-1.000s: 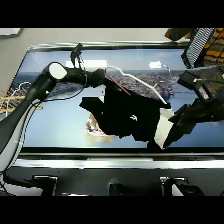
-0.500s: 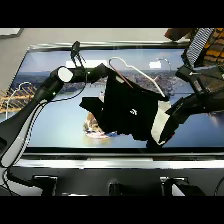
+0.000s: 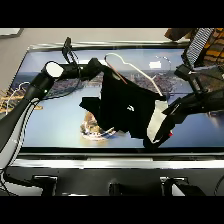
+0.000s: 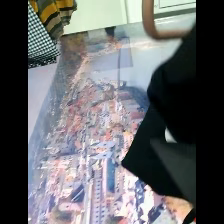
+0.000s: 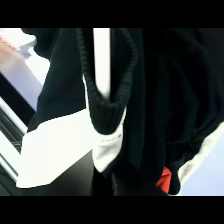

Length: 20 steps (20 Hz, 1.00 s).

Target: Fold the clothes and pants, and hang the long-sleeved shirts on hangers.

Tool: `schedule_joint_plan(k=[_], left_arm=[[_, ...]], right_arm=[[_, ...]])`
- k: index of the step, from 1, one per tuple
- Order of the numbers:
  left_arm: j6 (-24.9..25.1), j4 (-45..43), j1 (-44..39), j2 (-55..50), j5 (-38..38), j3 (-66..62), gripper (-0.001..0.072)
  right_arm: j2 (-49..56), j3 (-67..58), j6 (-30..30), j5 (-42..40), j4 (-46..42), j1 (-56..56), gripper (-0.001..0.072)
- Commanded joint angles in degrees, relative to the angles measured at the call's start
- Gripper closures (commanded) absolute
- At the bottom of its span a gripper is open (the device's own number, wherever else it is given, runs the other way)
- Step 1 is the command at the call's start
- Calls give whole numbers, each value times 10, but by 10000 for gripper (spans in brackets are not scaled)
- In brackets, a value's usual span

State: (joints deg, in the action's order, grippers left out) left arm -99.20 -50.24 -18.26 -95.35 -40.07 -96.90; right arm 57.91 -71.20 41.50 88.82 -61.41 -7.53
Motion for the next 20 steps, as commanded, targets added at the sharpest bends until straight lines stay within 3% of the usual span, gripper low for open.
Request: schedule_joint_plan(k=[1, 5, 9, 10, 11, 12, 17, 18, 20], left_arm=[[2, 14, -25, -5, -53, 0, 665], [7, 45, -56, -14, -81, 0, 671], [113, 158, -64, -20, -122, 0, 646], [123, 174, -65, -20, -124, 0, 524], [123, 179, -65, -20, -125, 0, 352], [123, 179, -65, -20, -125, 0, 270], [123, 178, -58, -20, -122, 0, 280], [123, 176, -57, -20, -123, 0, 354], [123, 151, -58, -21, -127, 0, 377]], right_arm=[[-4, 0, 0, -2, 20, 0, 664], [-14, 0, 6, 3, 19, 0, 664], [-19, 0, 14, 19, 13, 0, 664], [-19, 0, 14, 23, 12, 0, 664], [-19, 0, 14, 28, 11, 0, 664], [-19, 0, 16, 30, 11, 0, 664], [-28, 0, 19, 44, 6, 0, 664], [-35, 0, 19, 43, 3, 0, 664], [-44, 0, 19, 43, 0, 0, 664]])
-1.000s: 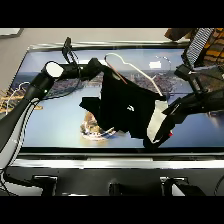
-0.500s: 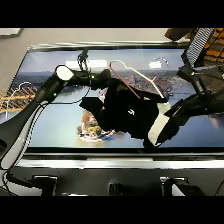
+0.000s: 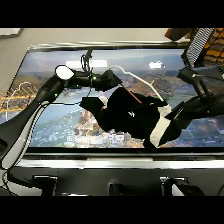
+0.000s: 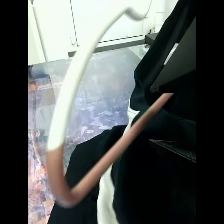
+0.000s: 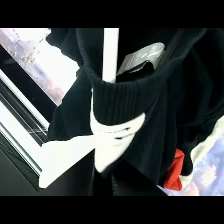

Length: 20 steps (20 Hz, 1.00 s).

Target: Fold the clothes and pants, and hang the long-sleeved shirts on hangers.

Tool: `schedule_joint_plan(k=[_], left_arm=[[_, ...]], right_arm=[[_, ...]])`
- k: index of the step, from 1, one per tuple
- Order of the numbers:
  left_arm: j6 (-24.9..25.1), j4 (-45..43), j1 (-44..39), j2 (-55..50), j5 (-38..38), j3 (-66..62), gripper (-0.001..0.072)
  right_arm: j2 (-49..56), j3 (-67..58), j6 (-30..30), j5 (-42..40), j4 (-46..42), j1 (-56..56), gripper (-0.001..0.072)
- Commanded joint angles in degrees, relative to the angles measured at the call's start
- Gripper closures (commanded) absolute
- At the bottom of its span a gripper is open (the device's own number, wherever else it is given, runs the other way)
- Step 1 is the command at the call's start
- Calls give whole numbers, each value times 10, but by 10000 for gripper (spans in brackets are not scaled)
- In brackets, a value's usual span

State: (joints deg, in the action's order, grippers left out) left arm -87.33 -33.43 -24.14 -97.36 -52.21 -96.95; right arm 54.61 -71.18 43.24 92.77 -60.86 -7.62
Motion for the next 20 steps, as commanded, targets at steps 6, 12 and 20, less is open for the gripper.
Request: schedule_joint_plan(k=[6, 12, 20], left_arm=[[4, -163, 1, -4, -47, 0, 167], [48, -183, -22, -4, -82, 0, 167], [51, -270, -64, 9, -67, 0, 167]], right_arm=[[-12, 0, 19, 4, -6, 1, 664], [-12, 0, 22, 3, -6, 1, 664], [-12, 0, 31, 3, -7, 1, 664]])
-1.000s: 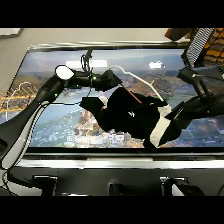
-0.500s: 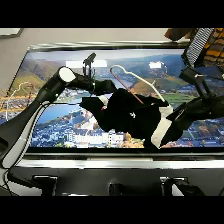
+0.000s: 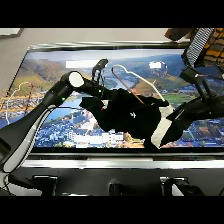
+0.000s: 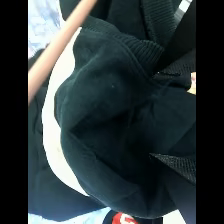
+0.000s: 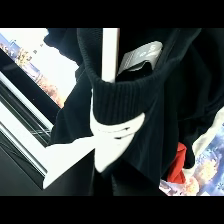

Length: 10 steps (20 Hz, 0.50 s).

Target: Fold the clothes and pants, and hang the long-sleeved shirts on hangers.

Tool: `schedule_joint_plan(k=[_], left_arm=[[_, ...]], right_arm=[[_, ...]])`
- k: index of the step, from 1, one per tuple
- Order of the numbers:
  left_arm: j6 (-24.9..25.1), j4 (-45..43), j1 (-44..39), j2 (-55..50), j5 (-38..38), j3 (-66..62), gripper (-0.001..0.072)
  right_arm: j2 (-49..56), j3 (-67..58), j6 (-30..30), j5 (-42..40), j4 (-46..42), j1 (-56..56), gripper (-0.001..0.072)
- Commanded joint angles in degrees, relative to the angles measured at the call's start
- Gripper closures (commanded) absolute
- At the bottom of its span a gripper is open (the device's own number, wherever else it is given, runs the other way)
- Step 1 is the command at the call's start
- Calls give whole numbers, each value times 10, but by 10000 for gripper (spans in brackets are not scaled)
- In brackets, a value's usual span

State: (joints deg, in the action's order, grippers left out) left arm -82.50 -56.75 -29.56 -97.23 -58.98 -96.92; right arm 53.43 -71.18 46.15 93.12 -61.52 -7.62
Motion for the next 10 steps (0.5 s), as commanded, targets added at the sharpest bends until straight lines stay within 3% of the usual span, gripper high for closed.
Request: schedule_joint_plan(k=[1, 10], left_arm=[[3, -44, -9, 16, 1, 0, 167], [22, -147, -71, 46, 20, 0, 167]], right_arm=[[0, 0, 2, 0, -1, 1, 664], [0, 0, 2, 0, -12, 1, 663]])
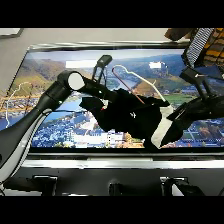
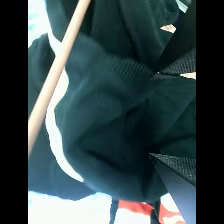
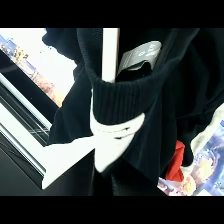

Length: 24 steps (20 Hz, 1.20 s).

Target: Fold the clothes and pants, and hang the long-sleeved shirts on hangers.

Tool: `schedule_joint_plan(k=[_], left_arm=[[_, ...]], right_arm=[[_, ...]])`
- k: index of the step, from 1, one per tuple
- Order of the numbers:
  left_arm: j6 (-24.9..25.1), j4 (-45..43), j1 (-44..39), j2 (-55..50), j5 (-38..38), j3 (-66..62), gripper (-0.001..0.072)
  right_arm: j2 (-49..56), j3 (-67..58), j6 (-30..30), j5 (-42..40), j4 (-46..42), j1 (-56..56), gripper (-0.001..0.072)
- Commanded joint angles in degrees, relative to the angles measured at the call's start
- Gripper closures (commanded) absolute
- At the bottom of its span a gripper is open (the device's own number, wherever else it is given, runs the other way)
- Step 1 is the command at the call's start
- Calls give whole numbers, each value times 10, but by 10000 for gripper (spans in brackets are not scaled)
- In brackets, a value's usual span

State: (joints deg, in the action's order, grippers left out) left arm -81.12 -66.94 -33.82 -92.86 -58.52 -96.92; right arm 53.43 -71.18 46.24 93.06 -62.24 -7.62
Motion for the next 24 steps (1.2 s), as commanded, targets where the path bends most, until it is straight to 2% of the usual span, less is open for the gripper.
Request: schedule_joint_plan(k=[1, 8, 9, 10, 11, 12, 16, 17, 20, 24], left_arm=[[8, -53, -39, 2, 26, 0, 168], [1, -57, -54, -27, 58, 0, 169], [0, -57, -54, -33, 69, 0, 189], [-3, -57, -54, -38, 76, 0, 363], [-3, -57, -51, -42, 80, 0, 658], [-7, -57, -47, -43, 92, 0, 673], [-150, -53, 4, -43, 111, -3, 673], [-163, -39, 21, -43, 113, -3, 673], [-164, 19, 57, -43, 132, -3, 673], [-164, 45, 83, -43, 133, -3, 673]], right_arm=[[0, 0, 1, 0, -5, 1, 663], [0, 0, 10, 1, -5, 1, 663], [0, 0, 11, 1, -5, 1, 663], [0, 0, 12, 1, -4, 1, 663], [0, 0, 12, 4, -3, 1, 663], [0, 0, 12, 11, -3, 1, 663], [-4, 0, 26, 71, -4, 1, 664], [-11, 0, 27, 78, -4, 1, 664], [-35, 0, 30, 81, -5, 1, 665], [-48, 0, 46, 113, -15, 1, 665]])
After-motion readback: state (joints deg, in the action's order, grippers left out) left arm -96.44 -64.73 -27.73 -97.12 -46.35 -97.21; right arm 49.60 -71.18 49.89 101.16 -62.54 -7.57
